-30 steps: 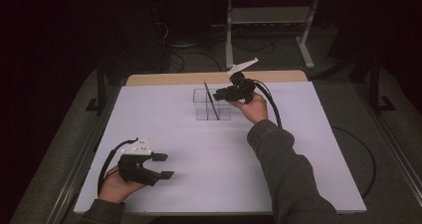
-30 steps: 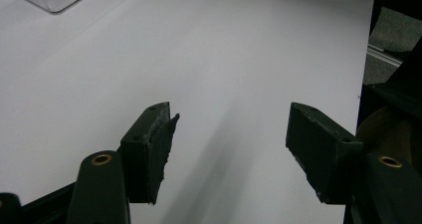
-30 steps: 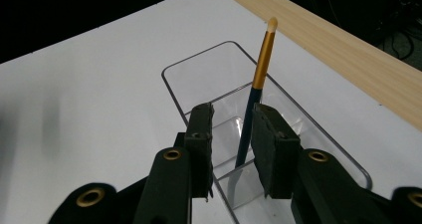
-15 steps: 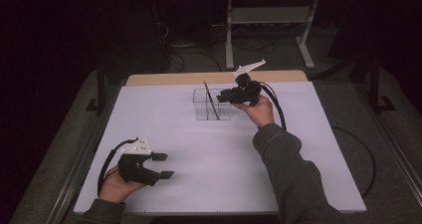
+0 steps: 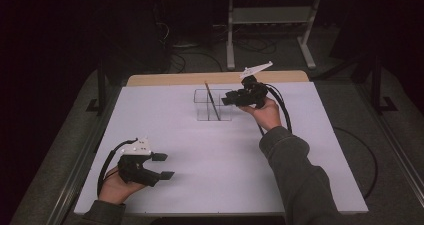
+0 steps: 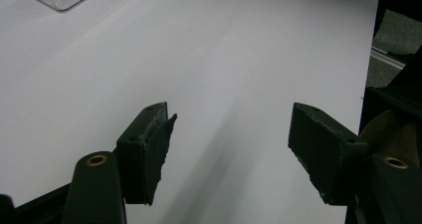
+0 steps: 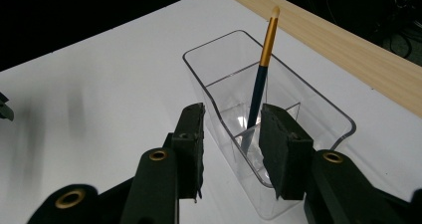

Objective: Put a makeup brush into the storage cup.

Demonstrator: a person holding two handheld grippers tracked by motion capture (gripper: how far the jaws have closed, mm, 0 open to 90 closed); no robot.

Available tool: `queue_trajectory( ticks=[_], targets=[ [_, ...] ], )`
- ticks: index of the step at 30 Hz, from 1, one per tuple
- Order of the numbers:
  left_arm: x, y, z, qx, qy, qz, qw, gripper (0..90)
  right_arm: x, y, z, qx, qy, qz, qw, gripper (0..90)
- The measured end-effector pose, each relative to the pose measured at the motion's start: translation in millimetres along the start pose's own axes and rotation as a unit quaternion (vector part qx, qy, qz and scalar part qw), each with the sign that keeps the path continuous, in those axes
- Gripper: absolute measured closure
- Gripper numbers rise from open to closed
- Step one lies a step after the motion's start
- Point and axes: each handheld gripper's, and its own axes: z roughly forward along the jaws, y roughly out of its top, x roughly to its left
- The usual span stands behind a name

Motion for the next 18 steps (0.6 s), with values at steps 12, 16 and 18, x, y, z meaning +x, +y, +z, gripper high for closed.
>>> queue_trajectory(
  ticks=[12, 16, 18],
  targets=[
    [0.9, -1.3, -0.8, -0.002, 0.002, -0.001, 1.0000, 31.3, 6.1, -1.6, -3.5, 0.004, 0.007, -0.006, 1.0000, 57.7],
    [1.2, -0.8, -0.3, 0.003, 0.001, 0.001, 1.0000, 31.2, 6.3, -3.5, -8.1, 0.000, 0.005, -0.006, 1.0000, 57.2],
    [1.3, -0.5, -0.1, 0.004, 0.001, 0.001, 1.0000, 31.2, 6.5, -4.7, -10.5, -0.001, 0.004, -0.005, 1.0000, 57.1]
  ],
)
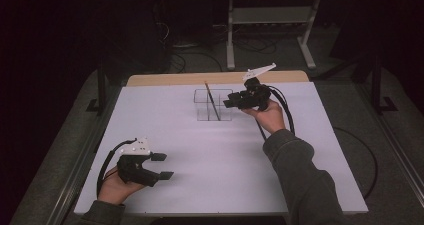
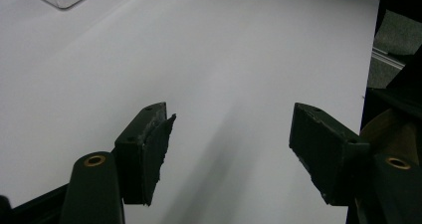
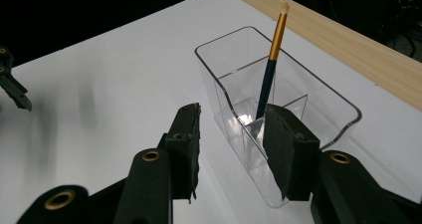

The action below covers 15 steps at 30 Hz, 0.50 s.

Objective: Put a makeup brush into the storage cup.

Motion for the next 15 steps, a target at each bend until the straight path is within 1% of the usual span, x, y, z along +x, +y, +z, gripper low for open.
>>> queue_trajectory(
  ticks=[3, 6, 8, 9, 10, 12, 15],
  targets=[
    [0.1, 0.6, 0.4, -0.002, -0.001, -0.001, 1.0000, 31.1, 0.0, -2.6, -2.9, -0.004, -0.002, 0.000, 1.0000, 56.9],
    [0.2, 0.8, 0.7, -0.001, -0.002, 0.001, 1.0000, 31.0, -0.7, -5.7, -5.0, -0.002, -0.002, 0.002, 1.0000, 56.4],
    [-0.3, 0.4, 1.4, -0.006, -0.003, -0.004, 1.0000, 31.1, -1.6, -7.3, -6.1, -0.001, 0.000, 0.003, 1.0000, 55.9],
    [0.2, 0.3, 1.0, -0.003, -0.002, -0.003, 1.0000, 31.0, -1.6, -7.9, -6.7, 0.000, -0.002, 0.005, 1.0000, 55.8],
    [0.2, 0.1, 1.3, -0.005, -0.002, -0.005, 1.0000, 30.9, -1.7, -8.6, -7.3, -0.001, -0.005, 0.000, 1.0000, 55.8],
    [0.8, 0.0, 1.2, -0.005, -0.002, -0.004, 1.0000, 30.9, -1.4, -9.6, -8.2, -0.001, -0.003, 0.006, 1.0000, 55.4],
    [1.1, -0.2, 1.3, -0.005, -0.001, -0.005, 1.0000, 30.9, -2.1, -11.3, -9.0, -0.003, -0.004, 0.006, 1.0000, 55.0]
  ],
)
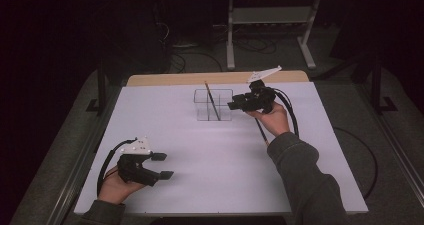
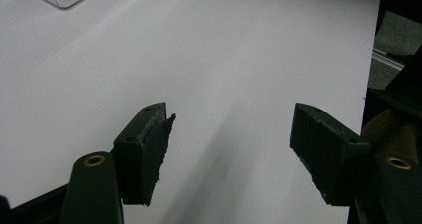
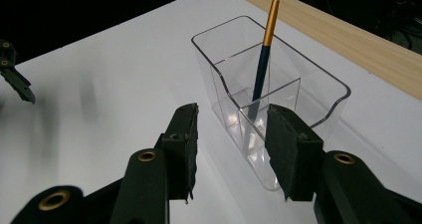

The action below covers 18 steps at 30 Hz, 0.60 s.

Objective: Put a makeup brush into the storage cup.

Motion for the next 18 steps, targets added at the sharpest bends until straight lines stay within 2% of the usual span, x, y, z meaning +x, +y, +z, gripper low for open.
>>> queue_trajectory(
  ticks=[13, 18],
  targets=[
    [0.2, 0.9, 0.5, 0.000, -0.001, -0.001, 1.0000, 30.9, 0.5, -7.7, -6.5, 0.002, -0.001, 0.012, 0.9999, 53.0],
    [-0.4, 1.5, 1.6, -0.003, -0.002, -0.005, 1.0000, 30.8, 1.2, -8.2, -9.8, 0.003, -0.002, 0.007, 1.0000, 52.5]
  ],
)
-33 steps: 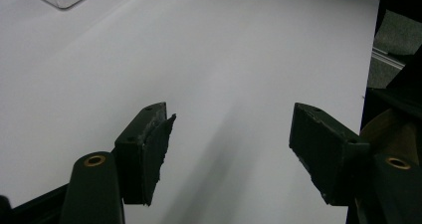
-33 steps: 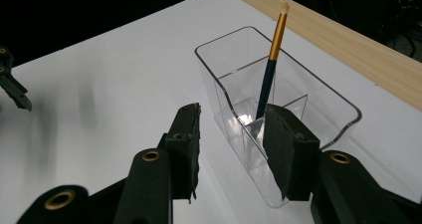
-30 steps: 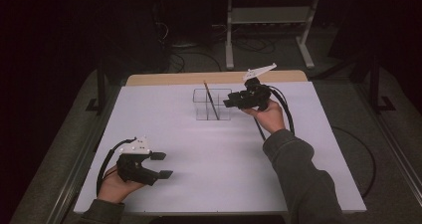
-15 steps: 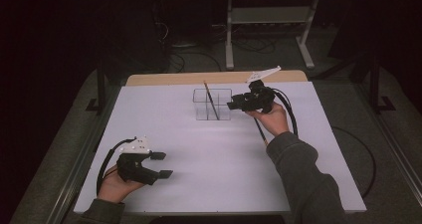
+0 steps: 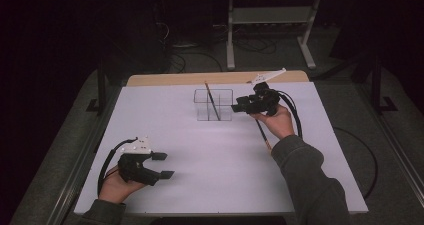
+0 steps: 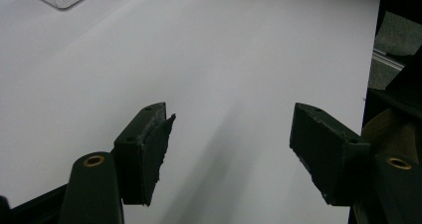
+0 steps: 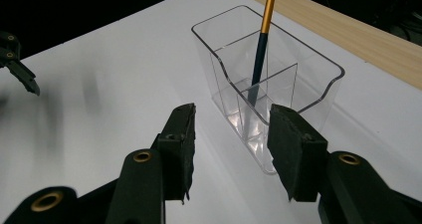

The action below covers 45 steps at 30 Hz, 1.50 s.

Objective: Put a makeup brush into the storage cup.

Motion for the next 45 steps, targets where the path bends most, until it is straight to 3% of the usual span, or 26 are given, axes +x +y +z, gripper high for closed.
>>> queue_trajectory(
  ticks=[45],
  targets=[
    [-0.5, 4.6, 6.1, 0.004, -0.003, 0.005, 1.0000, 30.4, -0.2, -26.0, -36.4, -0.013, -0.014, 0.015, 0.9997, 47.5]
  ],
)
